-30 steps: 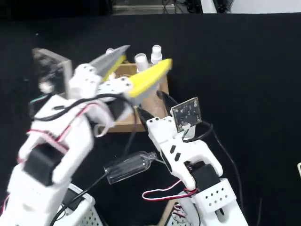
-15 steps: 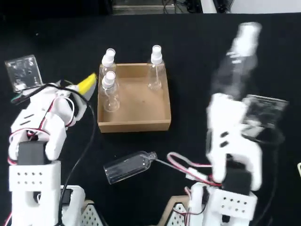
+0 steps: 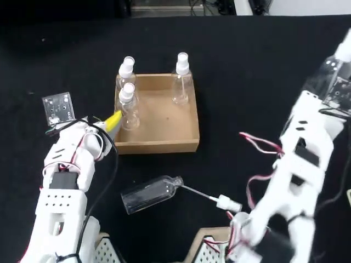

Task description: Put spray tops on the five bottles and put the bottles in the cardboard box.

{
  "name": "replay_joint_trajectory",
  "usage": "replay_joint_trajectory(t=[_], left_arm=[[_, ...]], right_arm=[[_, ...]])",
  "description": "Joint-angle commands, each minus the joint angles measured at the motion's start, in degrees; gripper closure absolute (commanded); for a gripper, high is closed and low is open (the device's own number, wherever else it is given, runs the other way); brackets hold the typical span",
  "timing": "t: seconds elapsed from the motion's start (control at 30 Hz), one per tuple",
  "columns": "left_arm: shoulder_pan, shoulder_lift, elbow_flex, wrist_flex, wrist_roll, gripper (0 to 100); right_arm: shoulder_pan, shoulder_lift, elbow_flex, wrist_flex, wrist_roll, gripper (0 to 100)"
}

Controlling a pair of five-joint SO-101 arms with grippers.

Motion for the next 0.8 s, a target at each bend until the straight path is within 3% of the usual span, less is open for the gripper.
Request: replay_joint_trajectory(t=[0.0,0.4,0.77], left_arm=[[-0.3,-1.0,-0.6,-1.6,0.3,70],[-3.6,-1.0,1.8,-1.7,0.3,70],[-3.6,-1.0,1.9,-1.7,0.0,70]], right_arm=[[2.1,11.5,-0.4,-16.1,0.5,98.8],[2.1,42.3,-1.6,-50.3,0.5,98.8],[4.7,58.7,-11.2,-53.7,0.6,98.7]])
